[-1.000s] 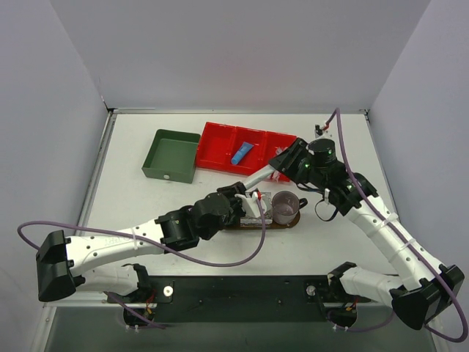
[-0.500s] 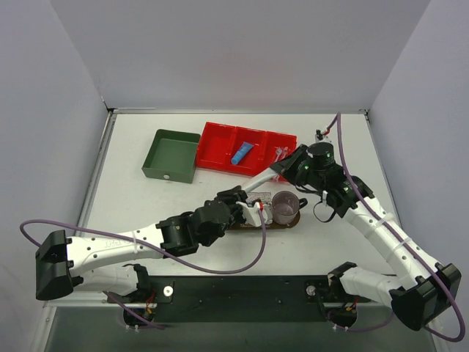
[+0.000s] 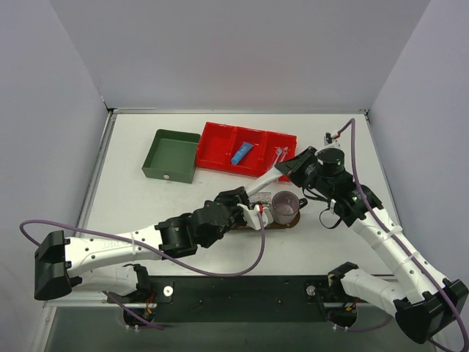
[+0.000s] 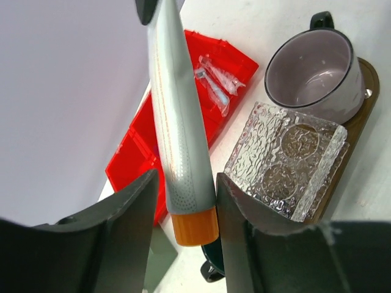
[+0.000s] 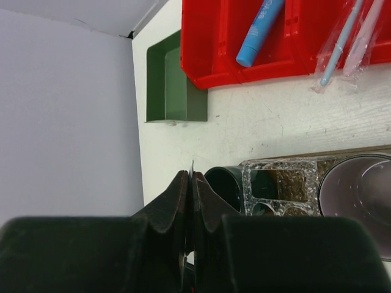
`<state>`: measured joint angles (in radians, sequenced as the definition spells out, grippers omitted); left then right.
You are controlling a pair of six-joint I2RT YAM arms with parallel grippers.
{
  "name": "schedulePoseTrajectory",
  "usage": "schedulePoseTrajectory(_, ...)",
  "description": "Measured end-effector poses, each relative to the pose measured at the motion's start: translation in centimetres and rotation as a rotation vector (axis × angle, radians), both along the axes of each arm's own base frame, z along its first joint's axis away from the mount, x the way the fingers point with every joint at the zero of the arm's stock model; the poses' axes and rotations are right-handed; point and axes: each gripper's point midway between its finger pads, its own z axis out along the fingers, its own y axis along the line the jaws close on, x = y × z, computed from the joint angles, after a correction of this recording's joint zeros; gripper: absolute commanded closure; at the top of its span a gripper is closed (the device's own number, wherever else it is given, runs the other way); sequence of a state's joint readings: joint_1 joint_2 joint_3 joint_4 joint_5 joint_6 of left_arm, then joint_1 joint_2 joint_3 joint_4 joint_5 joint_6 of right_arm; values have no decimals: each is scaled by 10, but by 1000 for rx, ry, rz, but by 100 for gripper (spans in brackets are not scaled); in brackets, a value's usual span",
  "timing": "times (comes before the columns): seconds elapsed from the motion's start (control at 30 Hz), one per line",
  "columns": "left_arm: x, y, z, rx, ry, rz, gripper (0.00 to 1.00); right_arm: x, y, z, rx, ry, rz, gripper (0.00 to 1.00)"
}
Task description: Prepare toiletry sets of a toothbrush and toothpaste on the tray
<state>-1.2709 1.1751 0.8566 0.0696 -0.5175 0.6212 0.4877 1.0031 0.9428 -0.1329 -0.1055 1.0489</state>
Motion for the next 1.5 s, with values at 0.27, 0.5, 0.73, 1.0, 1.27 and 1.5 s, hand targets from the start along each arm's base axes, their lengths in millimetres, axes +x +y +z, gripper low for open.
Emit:
schedulePoseTrajectory(0.27,-15,5,28,-124,29,-55,21,0,-24,25,-83,-87,-21,100)
schedulePoseTrajectory(0.5,-17,15,55,-324,140,-112,18,-15,-55,56,-226,-193,-48,100)
schedulePoseTrajectory(0.73,69,72,57,-597,387,69,18,-31,-54,78,-339,-292,76,100)
schedulePoseTrajectory(1.0,46,28,56,-769,817,-306,18,-61,6,74,-401,-364,445,100)
schedulePoseTrajectory(1.27,-28,1,75,-688,991,-677,17,-90,64,64,-359,-365,740,100)
schedulePoseTrajectory(1.5,-73,-17,66,-574,1100,-835,17,-107,85,75,-280,-414,842,100)
